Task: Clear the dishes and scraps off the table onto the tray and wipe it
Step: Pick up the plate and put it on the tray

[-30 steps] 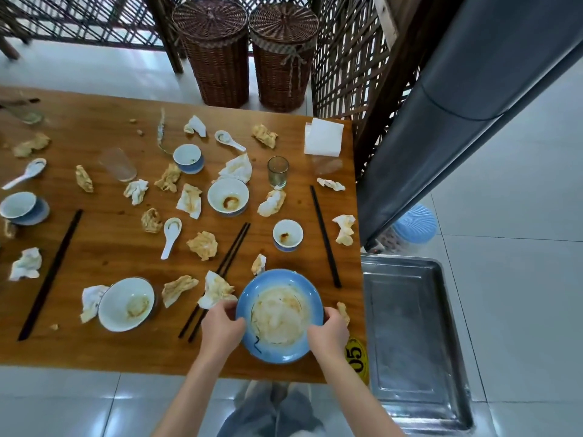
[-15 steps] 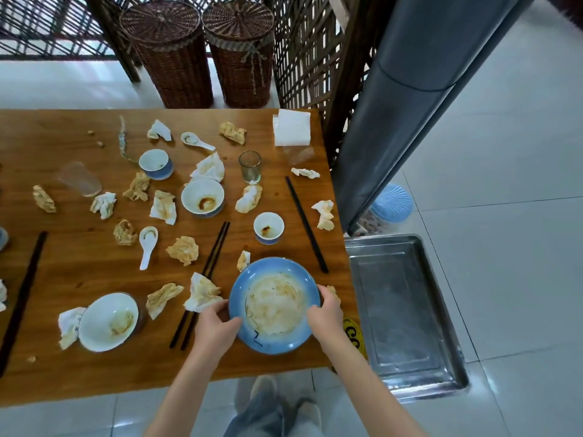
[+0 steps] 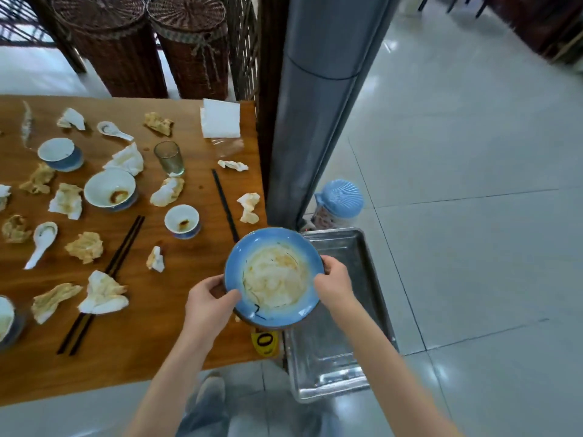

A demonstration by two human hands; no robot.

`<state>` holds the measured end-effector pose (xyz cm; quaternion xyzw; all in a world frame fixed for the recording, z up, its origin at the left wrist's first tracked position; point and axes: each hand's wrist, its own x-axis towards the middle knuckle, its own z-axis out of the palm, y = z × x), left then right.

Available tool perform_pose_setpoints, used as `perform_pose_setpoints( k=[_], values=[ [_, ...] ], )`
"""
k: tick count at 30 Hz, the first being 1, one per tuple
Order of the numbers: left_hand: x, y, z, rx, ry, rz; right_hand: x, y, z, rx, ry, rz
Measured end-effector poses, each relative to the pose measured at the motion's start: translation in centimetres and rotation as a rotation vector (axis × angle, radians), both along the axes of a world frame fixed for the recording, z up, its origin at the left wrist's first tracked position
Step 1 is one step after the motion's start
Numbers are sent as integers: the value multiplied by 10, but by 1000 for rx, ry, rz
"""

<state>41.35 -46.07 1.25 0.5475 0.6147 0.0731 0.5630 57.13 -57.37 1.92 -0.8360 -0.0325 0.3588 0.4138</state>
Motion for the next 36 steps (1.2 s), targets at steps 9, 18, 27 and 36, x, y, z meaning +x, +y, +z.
perform_pose_setpoints(
  k=[9, 18, 27, 36],
  values=[
    [115, -79, -34, 102, -47, 42, 134, -60, -36, -21, -17, 103],
    [181, -86, -137, -27, -27, 18, 198, -62, -138, -66, 69, 85],
    [204, -46, -260, 37, 140, -69, 206, -38, -272, -51, 174, -9],
    [209, -32, -328, 116, 290, -143, 204, -28, -339, -56, 180, 34]
  ],
)
